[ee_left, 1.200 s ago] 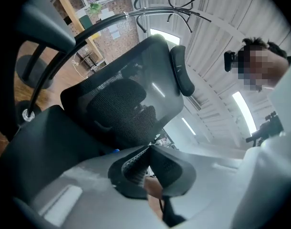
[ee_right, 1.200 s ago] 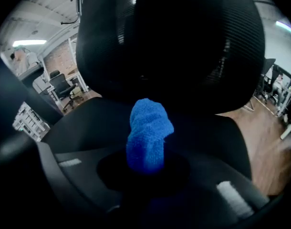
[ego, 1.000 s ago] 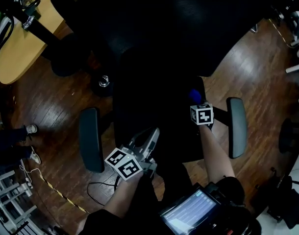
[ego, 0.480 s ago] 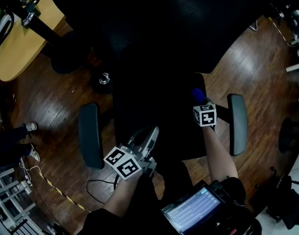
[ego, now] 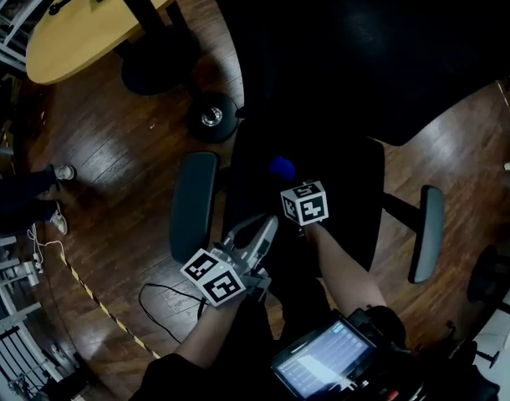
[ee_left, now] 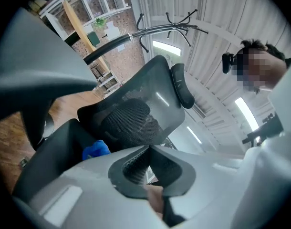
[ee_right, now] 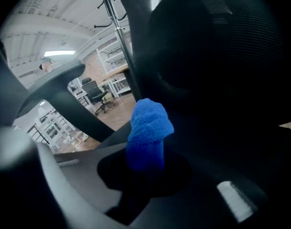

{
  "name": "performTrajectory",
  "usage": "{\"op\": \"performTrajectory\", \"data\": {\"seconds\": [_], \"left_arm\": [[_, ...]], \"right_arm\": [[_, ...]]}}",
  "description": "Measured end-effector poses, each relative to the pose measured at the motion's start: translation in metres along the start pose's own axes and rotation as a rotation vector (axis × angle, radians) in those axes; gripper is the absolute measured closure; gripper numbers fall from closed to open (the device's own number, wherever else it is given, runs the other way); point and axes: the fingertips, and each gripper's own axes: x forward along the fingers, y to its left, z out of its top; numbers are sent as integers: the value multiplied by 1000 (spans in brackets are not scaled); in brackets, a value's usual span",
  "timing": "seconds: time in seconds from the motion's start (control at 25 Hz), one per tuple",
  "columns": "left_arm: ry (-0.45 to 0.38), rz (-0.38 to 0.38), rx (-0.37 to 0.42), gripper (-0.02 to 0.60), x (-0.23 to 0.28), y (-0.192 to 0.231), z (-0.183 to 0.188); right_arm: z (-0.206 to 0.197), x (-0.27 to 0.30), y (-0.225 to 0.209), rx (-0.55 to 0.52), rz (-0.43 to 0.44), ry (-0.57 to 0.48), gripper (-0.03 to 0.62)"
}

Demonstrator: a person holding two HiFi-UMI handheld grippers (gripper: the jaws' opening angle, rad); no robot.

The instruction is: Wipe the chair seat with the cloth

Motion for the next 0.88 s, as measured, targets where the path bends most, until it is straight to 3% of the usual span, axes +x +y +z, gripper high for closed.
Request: {"op": "performTrajectory", "data": {"seconds": [0.2, 0.4, 0.56, 0.88], "left_arm": [[-46, 33, -5, 588, -17, 10, 10], [-50, 34, -5, 588, -24, 17, 8], [-29, 20, -2, 588, -19, 13, 4], [71, -26, 17, 588, 12, -2, -18]], "right_arm": [[-4, 44, 70, -14, 137, 42, 546], [-16, 50, 68, -56, 85, 33, 546], [-28, 32, 36, -2, 21, 42, 546], [-71, -44, -86, 81, -233, 74, 546]]}}
